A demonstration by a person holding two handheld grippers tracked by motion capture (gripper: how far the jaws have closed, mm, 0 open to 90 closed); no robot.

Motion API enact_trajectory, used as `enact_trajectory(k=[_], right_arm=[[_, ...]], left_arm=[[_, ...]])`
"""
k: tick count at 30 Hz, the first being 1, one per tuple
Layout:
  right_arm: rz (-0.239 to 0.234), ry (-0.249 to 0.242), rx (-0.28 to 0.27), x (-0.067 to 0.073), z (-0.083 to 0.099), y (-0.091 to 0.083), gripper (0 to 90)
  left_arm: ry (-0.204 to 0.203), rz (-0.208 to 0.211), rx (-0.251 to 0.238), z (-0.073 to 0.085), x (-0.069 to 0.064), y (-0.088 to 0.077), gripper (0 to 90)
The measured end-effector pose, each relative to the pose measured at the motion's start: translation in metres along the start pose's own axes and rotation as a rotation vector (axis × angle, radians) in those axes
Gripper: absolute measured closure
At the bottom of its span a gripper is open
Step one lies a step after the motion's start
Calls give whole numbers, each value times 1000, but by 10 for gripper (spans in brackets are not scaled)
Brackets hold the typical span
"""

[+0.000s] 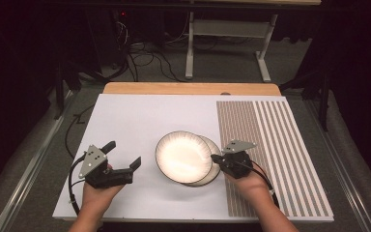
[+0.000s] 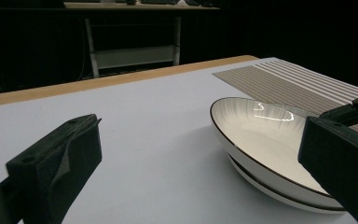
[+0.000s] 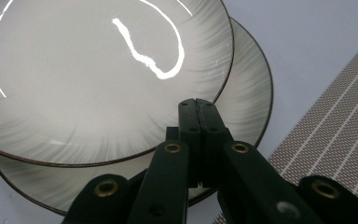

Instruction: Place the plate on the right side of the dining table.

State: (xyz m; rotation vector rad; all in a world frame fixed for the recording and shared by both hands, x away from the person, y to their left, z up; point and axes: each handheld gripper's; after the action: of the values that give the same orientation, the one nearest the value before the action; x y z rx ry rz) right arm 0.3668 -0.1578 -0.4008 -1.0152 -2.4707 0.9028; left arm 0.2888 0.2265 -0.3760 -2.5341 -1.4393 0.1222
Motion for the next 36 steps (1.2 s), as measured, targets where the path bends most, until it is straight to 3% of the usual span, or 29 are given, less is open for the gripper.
enact_trajectory(k=[9, 12, 17, 24, 27, 32, 36], right_arm=[[-16, -22, 4, 8, -1, 8, 900], [-21, -24, 11, 11, -2, 10, 900], [-24, -33, 9, 14, -3, 13, 900], [-23, -35, 10, 13, -4, 12, 900], [-23, -36, 9, 13, -4, 12, 900], [-21, -42, 5, 13, -4, 13, 900], [-15, -39, 7, 15, -4, 13, 900]], left_arm=[[-13, 9, 3, 2, 1, 1, 2], [-40, 25, 4, 2, 1, 2, 2], [-50, 34, 17, -2, -4, 11, 1], [-89, 88, 144, -7, -14, 45, 2], [-122, 140, 183, -5, -18, 58, 7], [-155, 203, 296, 2, -26, 77, 7], [-186, 214, 377, 6, -31, 86, 50]])
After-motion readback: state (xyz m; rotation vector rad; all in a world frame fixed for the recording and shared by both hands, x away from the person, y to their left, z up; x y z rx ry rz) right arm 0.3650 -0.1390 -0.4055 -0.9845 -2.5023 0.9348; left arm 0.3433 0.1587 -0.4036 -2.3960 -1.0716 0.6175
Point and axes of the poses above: each handheld gripper's, and its own axes: y roughly forward along the jaws, z roughly out of its underside, x roughly to its left, and after that the axes turned 6 degrees about y, right-handed
